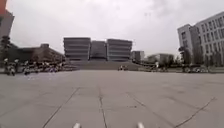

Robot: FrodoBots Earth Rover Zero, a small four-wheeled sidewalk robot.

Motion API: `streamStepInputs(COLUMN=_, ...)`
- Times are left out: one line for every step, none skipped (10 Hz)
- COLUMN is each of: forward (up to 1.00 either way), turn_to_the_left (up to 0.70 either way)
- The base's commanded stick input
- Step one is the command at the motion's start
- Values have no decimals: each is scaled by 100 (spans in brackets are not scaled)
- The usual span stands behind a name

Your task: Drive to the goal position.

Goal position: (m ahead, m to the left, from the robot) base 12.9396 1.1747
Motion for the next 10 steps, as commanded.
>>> streamStepInputs(forward=85, turn_to_the_left=0)
streamStepInputs(forward=85, turn_to_the_left=0)
streamStepInputs(forward=85, turn_to_the_left=0)
streamStepInputs(forward=85, turn_to_the_left=0)
streamStepInputs(forward=85, turn_to_the_left=0)
streamStepInputs(forward=85, turn_to_the_left=0)
streamStepInputs(forward=85, turn_to_the_left=0)
streamStepInputs(forward=85, turn_to_the_left=0)
streamStepInputs(forward=85, turn_to_the_left=0)
streamStepInputs(forward=85, turn_to_the_left=0)
